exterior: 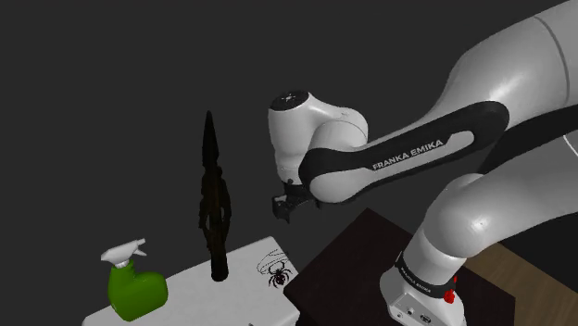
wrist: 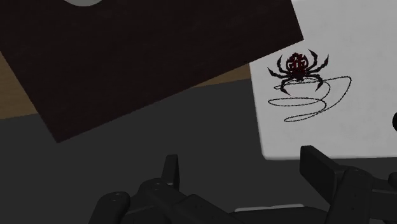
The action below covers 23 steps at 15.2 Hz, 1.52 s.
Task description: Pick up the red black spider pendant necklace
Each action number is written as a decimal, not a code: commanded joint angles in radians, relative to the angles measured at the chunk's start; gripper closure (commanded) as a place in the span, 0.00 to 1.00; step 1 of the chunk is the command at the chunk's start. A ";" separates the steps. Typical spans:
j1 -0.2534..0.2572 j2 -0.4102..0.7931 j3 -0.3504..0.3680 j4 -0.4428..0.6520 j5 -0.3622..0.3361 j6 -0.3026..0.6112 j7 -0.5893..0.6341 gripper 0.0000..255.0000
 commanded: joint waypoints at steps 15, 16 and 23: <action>-0.159 0.750 0.212 0.174 -0.628 0.171 0.844 0.00; -0.149 0.770 0.198 0.177 -0.651 0.177 0.862 0.00; -0.144 0.779 0.189 0.176 -0.663 0.182 0.870 1.00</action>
